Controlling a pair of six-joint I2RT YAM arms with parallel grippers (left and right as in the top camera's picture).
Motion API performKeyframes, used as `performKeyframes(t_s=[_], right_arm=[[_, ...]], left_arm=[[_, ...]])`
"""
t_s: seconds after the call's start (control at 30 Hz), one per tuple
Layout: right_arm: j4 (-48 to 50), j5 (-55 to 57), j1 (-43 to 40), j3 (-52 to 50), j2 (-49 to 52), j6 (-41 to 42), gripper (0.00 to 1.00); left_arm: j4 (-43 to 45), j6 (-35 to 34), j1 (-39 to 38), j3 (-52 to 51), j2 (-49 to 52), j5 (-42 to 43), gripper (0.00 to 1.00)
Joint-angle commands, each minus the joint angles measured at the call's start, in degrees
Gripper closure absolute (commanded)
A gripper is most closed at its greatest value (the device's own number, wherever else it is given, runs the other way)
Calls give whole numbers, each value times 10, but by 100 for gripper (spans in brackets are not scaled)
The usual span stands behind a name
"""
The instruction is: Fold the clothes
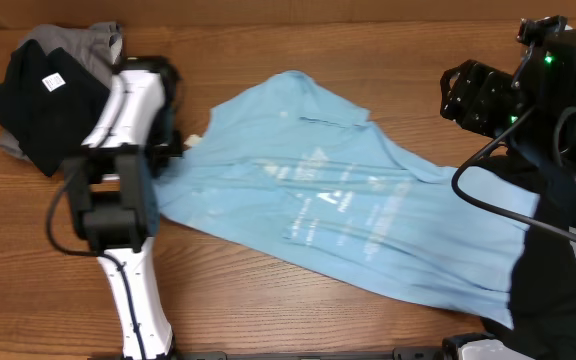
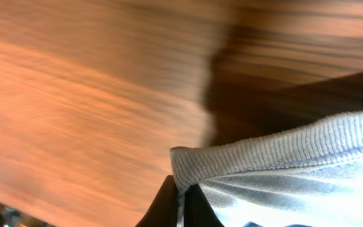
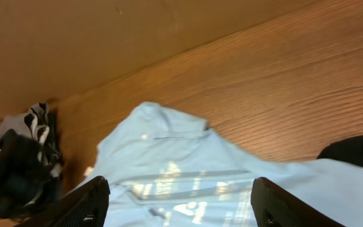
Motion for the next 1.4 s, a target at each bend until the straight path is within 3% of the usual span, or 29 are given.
performKeyframes(t_s=[0.0, 0.2, 0.3, 0.4, 0.57, 0.8, 0.97, 1.13, 1.37], right_arm=[[2, 22, -5, 9, -2, 2, 23], [-5, 42, -12, 9, 10, 5, 21], [-12, 40, -17, 9, 29, 10, 20], [-14, 38, -17, 9, 35, 17, 20], [-22, 38, -17, 9, 34, 17, 18], [-33, 34, -17, 9, 34, 18, 18], [-51, 23, -17, 9, 34, 18, 19], [-73, 19, -17, 9, 34, 18, 19], [-87, 19, -17, 9, 34, 26, 19]], left_arm=[[-7, -11, 40, 15, -67, -16, 96], [2, 22, 52, 15, -188, 30, 92], [42, 81, 33, 15, -255, 167, 50], [78, 131, 8, 15, -271, 225, 19], [118, 132, -42, 14, -239, 193, 12], [227, 169, -93, 14, -135, 202, 21], [310, 186, -110, 14, -52, 201, 44], [368, 186, -111, 14, -1, 201, 51], [397, 186, -108, 14, 45, 187, 79]])
